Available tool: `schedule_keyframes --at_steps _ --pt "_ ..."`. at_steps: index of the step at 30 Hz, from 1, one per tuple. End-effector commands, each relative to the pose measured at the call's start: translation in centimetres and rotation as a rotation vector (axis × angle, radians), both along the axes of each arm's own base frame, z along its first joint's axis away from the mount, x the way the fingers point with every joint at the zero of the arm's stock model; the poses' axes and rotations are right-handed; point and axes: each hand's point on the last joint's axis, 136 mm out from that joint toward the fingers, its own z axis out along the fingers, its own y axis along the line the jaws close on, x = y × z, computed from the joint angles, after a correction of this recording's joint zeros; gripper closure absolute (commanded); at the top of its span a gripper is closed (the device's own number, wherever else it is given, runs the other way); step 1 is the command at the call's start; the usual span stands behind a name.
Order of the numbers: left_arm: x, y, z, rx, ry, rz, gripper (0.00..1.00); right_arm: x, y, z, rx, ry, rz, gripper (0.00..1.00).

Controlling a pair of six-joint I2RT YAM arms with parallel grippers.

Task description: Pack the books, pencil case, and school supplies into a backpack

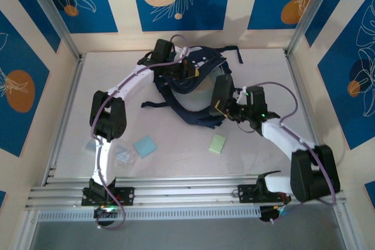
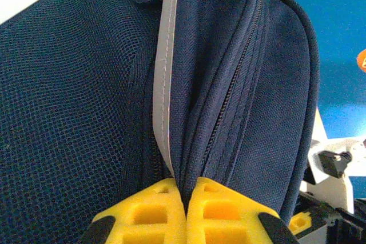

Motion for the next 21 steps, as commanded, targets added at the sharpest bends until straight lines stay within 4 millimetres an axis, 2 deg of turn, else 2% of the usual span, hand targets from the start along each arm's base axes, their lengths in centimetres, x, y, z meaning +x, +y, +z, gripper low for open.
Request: schedule_keyframes --at_steps 1,8,14,21 --pt "-0.4 -1.0 4.6 -0.11 -0.087 -0.051 1.0 4.2 2.6 3.0 0.085 -0.094 -0.011 0.84" --pt "-0.5 -1.1 5.6 -0.12 -0.11 -0.05 1.0 9.9 6.6 1.4 0.144 -0.054 -0.025 0.82" --pt "-0.4 -1.2 6.4 -0.139 -0.121 -0.049 1.0 13.7 9.4 -0.1 0.25 -0.033 -0.094 0.81" --pt "-0.6 -1.4 6.7 -0.148 -0.122 -0.055 1.0 16.7 10.6 -2.0 0.262 -0.027 -0.196 0.8"
